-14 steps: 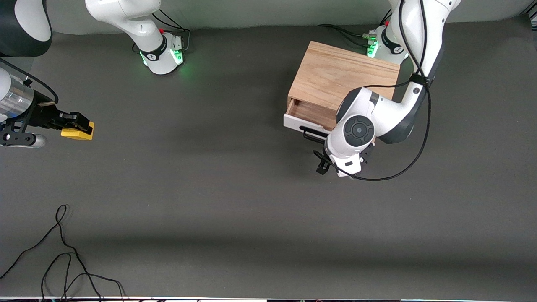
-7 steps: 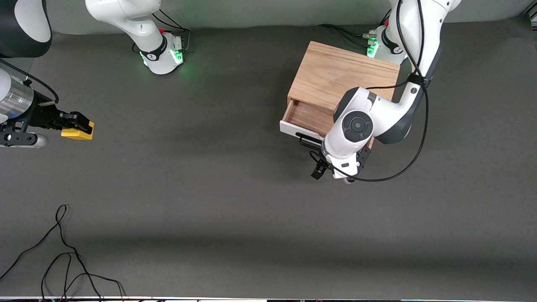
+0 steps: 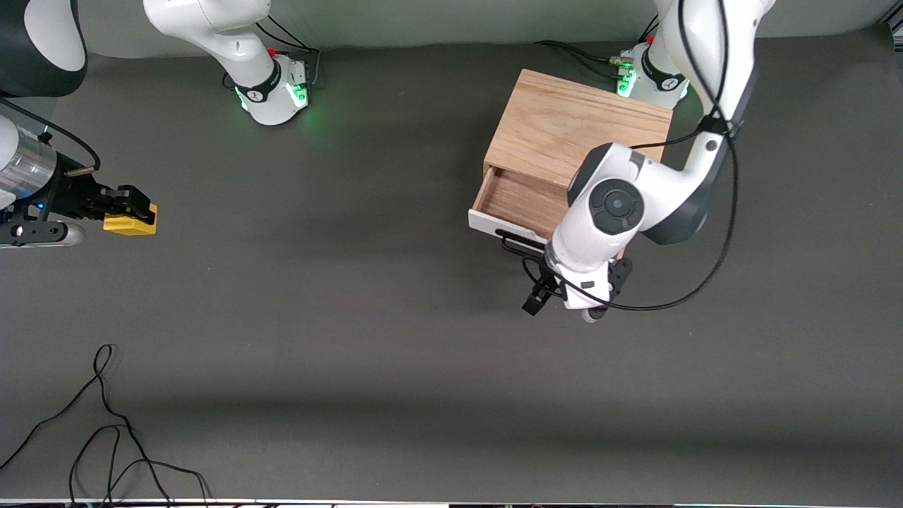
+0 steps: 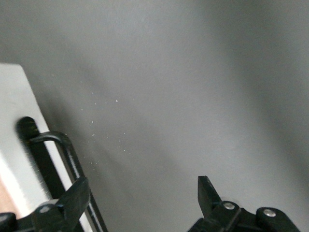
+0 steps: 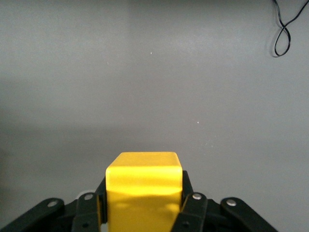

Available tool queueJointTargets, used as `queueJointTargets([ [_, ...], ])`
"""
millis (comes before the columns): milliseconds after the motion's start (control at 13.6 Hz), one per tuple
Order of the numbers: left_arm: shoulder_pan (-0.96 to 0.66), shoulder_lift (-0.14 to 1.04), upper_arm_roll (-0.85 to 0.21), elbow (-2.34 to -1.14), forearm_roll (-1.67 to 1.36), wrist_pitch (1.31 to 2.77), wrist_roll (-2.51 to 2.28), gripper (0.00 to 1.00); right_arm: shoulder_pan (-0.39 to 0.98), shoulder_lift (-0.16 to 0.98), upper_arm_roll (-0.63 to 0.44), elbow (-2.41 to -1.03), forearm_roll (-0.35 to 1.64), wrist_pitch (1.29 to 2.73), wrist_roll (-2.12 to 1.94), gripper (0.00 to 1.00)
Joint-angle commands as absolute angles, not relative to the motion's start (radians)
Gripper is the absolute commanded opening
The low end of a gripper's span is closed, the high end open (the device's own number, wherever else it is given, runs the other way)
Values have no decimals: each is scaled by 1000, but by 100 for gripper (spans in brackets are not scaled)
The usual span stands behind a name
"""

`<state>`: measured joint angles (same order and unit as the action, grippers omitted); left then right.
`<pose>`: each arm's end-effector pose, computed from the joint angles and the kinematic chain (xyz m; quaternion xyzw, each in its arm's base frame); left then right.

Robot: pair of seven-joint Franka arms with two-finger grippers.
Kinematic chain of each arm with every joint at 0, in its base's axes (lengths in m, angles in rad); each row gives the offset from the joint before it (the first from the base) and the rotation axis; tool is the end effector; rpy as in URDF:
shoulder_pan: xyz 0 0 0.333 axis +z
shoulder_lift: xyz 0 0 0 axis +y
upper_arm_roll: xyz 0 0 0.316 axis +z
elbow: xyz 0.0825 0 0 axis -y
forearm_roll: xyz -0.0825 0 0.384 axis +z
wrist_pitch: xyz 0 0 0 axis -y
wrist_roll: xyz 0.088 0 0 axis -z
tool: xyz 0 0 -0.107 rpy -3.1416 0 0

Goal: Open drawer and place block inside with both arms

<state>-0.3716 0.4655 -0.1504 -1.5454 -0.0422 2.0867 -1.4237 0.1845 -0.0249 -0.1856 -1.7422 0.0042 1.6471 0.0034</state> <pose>0.6077 -0.3347 0.3926 0.8897 0.4517 -0.0204 0.0625 0.5469 -0.0012 0.5634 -0.9994 0.0024 0.0353 0.0043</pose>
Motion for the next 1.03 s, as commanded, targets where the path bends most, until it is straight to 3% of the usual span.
queueJointTargets([
  [0,-336,459,-149,-1309,-26,1805,-1362,100,189,-52,-189,-1763,-18,1654,-21,24],
  [147,-305,454,-149,-1203,-26,1639,-1194,100,189,-52,-189,-1764,-18,1652,-21,24],
  [293,-269,408,-146,-1183,-21,1524,-903,100,189,-52,-189,-1764,-18,1651,-20,24],
  [659,-167,298,-141,-1192,24,1388,-386,98,228,-49,-184,-1761,-18,1649,36,24],
  [953,-166,261,-140,-1238,106,1403,-192,99,327,-43,-180,-1753,-9,1660,152,24],
])
